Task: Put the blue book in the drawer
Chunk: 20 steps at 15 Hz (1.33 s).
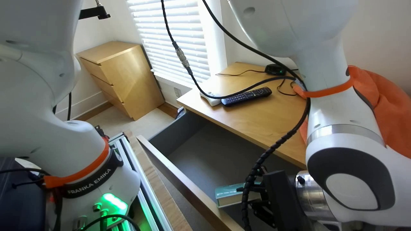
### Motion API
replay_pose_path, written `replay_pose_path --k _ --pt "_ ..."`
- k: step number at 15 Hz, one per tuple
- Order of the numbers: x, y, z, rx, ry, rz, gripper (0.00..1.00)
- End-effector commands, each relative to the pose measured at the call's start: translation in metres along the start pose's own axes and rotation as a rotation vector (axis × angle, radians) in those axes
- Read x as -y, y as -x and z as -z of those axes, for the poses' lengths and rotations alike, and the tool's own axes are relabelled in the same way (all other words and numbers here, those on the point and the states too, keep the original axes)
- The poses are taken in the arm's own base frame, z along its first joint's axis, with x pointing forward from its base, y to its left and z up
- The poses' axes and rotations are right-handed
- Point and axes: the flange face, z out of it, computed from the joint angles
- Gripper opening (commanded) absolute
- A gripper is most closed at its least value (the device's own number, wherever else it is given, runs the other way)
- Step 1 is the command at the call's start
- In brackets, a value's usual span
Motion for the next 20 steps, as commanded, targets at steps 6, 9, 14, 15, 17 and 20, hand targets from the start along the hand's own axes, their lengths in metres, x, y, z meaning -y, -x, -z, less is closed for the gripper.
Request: replay_pose_path --k 6,9,14,15,17,20 --pt "0.007 -0.003 0.0 -0.12 0.059 0.032 0.07" --pt "0.008 -0.006 0.0 -0.142 0.057 0.026 0.07" --pt "0.002 -0.011 0.001 -0.177 0.076 0.012 0.56" --pt "0.001 -0.011 0.002 -0.188 0.084 0.01 0.65" --pt "-0.002 -0.013 0.002 -0.208 0.098 0.006 0.79" --pt "-0.003 -0.014 0.001 -0.228 0.104 0.004 0.99"
